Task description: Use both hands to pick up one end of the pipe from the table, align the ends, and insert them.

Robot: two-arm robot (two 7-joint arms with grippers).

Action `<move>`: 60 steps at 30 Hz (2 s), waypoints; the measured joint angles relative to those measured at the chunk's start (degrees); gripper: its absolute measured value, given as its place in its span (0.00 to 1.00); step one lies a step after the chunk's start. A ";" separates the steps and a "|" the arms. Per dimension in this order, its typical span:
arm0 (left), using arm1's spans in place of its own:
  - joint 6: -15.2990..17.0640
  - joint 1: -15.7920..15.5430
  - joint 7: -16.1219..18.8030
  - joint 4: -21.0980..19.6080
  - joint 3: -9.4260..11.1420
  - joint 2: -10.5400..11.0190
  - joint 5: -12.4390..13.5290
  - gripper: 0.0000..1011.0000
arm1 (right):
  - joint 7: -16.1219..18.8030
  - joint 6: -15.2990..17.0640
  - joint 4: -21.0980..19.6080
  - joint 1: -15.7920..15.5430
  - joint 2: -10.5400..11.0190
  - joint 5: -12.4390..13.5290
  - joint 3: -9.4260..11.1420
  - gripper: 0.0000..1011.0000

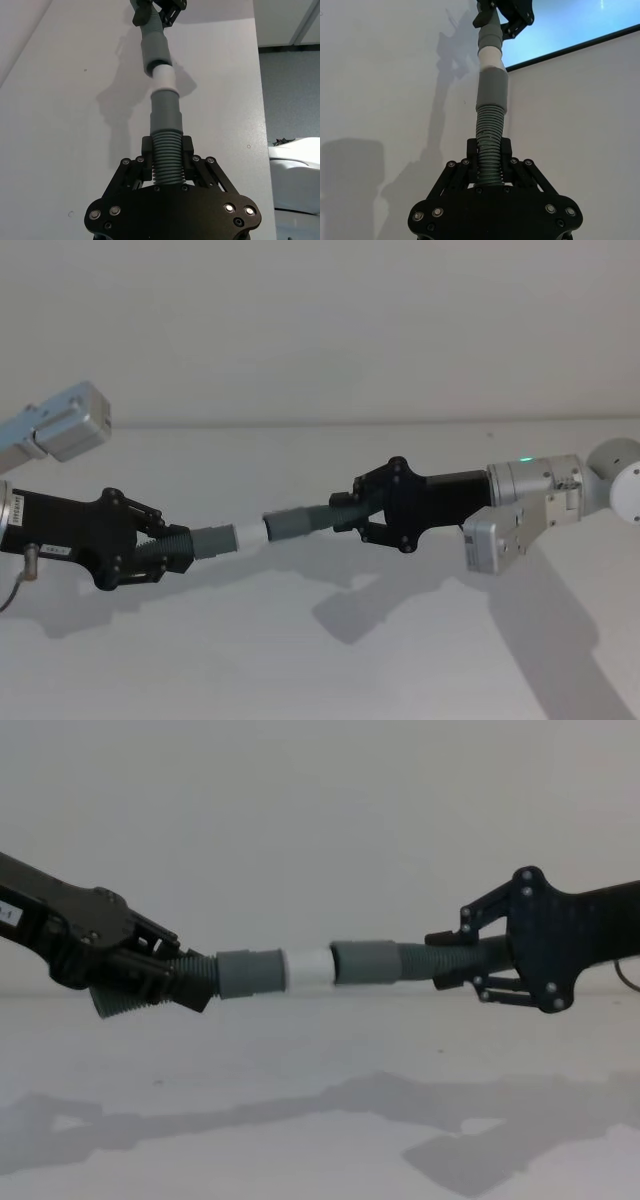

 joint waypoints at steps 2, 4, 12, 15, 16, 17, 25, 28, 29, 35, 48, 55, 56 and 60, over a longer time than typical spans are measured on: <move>0.00 0.00 0.00 0.00 0.00 0.00 0.00 0.30 | -0.01 0.02 -0.03 0.02 0.07 0.03 -0.07 0.23; 0.00 0.00 0.00 0.00 0.00 0.00 0.00 0.30 | -0.01 0.05 -0.05 0.07 0.19 0.09 -0.17 0.23; 0.00 0.00 0.00 0.00 0.00 0.00 0.01 0.30 | -0.03 0.11 -0.06 0.21 0.58 0.33 -0.51 0.23; 0.00 0.00 0.00 0.00 0.00 0.00 0.01 0.30 | -0.03 0.14 -0.07 0.27 0.75 0.46 -0.67 0.23; 0.00 0.00 0.00 0.00 0.00 0.01 0.01 0.30 | -0.03 0.15 -0.08 0.28 0.79 0.48 -0.72 0.23; 0.00 0.00 0.00 0.00 0.00 0.01 0.01 0.30 | -0.02 0.17 -0.10 0.29 0.89 0.56 -0.80 0.23; 0.01 0.00 0.00 0.00 0.00 0.00 0.01 0.30 | 0.21 0.23 -0.24 0.33 1.41 1.01 -1.30 0.23; 0.00 0.00 0.00 0.00 0.00 0.00 0.01 0.30 | 0.33 0.26 -0.31 0.35 1.62 1.22 -1.49 0.23; 0.00 0.00 0.00 0.00 0.00 0.00 0.01 0.30 | 0.35 0.27 -0.33 0.35 1.66 1.26 -1.52 0.23; 0.01 0.00 0.00 0.00 0.00 0.00 0.01 0.30 | 0.48 0.32 -0.43 0.42 1.93 1.65 -1.93 0.23; 0.01 0.00 0.00 0.00 0.00 0.01 0.01 0.30 | 0.61 0.41 -0.68 0.54 2.16 2.26 -2.68 0.23; 0.01 0.00 0.01 0.00 0.00 0.01 0.01 0.30 | 0.64 0.62 -1.04 0.57 2.32 2.68 -3.08 0.23; 0.01 0.00 0.00 0.00 0.00 0.00 0.01 0.30 | 0.62 0.68 -1.14 0.57 2.35 2.74 -3.15 0.23; 0.01 0.00 0.00 0.00 0.00 0.01 0.01 0.30 | 0.51 0.75 -1.38 0.57 2.39 2.85 -3.34 0.23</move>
